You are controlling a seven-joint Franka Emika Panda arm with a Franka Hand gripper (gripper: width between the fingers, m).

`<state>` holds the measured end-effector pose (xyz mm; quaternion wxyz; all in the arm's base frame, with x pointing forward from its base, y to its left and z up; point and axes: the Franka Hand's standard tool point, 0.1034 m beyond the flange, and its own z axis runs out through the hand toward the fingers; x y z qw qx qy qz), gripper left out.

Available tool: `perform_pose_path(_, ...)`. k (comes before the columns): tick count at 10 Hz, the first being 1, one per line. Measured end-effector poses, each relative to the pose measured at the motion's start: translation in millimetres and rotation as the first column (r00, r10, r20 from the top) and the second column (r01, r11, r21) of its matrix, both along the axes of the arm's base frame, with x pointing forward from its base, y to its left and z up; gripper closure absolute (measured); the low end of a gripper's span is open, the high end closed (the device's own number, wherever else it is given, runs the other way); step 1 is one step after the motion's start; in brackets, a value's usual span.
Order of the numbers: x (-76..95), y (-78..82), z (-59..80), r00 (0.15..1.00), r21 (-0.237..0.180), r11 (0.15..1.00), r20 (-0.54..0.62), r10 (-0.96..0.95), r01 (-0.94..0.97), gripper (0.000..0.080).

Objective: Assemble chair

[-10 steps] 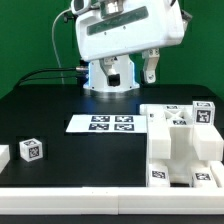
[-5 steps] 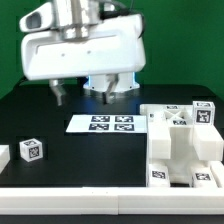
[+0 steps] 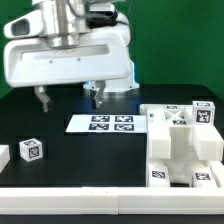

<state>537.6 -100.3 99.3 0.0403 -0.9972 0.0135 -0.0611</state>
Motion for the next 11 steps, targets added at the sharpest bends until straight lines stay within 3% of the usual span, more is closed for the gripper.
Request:
perform_pose_path(2, -5.8, -19.4, -16.9, 0.927, -0.045, 0.926, -0.032, 0.374, -0.376, 0.0151)
perform_pose_path(4, -11.4, -31.9, -22.1, 0.853, -0.066, 0.85, -0.053, 0.519, -0.522, 0.0151)
perform_pose_path(6, -14.0, -36.4, -23.8, 0.79, -0.078, 0.786, -0.075, 0.609, -0.613, 0.0151)
perform_pose_path(7, -23.7, -46.3, -35.6, 0.753, -0.055, 0.753, -0.117, 0.647, -0.656, 0.0151)
perform_pose_path(9, -34.9, -50.0, -59.1, 0.781, -0.031, 0.788, -0.161, 0.603, -0.615, 0.0151)
perform_pose_path(11, -36.0, -48.8, -63.2, 0.794, -0.028, 0.803, -0.168, 0.584, -0.596, 0.0151)
